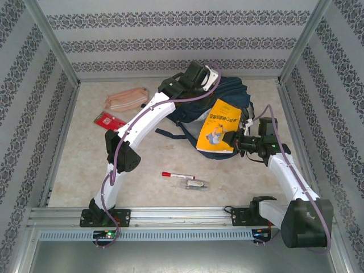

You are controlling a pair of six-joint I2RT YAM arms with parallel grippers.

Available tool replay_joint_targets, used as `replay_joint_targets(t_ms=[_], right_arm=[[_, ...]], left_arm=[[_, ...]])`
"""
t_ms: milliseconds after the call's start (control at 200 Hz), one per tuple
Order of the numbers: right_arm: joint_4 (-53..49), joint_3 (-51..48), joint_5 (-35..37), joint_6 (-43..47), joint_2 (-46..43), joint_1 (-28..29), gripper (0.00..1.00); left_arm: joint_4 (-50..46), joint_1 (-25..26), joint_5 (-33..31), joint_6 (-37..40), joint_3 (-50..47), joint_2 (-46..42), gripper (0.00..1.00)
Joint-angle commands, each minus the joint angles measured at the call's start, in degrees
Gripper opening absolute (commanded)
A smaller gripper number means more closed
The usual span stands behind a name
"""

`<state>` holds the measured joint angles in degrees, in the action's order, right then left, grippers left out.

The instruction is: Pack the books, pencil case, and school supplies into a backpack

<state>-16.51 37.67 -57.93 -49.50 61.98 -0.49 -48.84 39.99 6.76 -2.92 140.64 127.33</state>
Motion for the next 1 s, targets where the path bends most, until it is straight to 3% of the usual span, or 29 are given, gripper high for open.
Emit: replay_joint_targets(t_ms=[0, 115, 265, 520, 704, 909, 999], right_arm=[[-4.2, -0.5, 0.83, 4.94, -0.66, -1.27, 0.0], [-4.56, -3.22, 6.7, 4.59, -2.2, -2.66, 0.0], [-0.48, 1.41, 7.86, 4.23, 1.55, -2.43, 0.0], [12.33, 8.7, 10.0, -1.64, 10.82, 3.84, 0.0], [24.31, 8.85, 21.64, -8.09, 15.17, 6.71, 0.0], [33.59, 6.11, 39.81, -14.58, 20.33, 8.88, 0.03], [41.76, 5.74, 42.28, -18.8, 24.53, 9.77, 0.02]], left_arm=[[7.07, 0.35, 5.83, -3.97, 3.33, -6.2, 0.0], [6.06, 0.31, 5.17, -4.15, 3.16, -7.08, 0.0], [6.57, 0.34, 7.54, -5.12, 2.18, -7.53, 0.0], [6.37, 0.35, 9.0, -6.13, 0.98, -7.69, 0.0], [6.39, 0.35, 10.8, -8.48, 1.01, -7.31, 0.0], [6.41, 0.35, 11.24, -10.45, 0.96, -7.45, 0.0], [6.87, 0.35, 11.64, -12.18, 0.51, -7.51, 0.0]])
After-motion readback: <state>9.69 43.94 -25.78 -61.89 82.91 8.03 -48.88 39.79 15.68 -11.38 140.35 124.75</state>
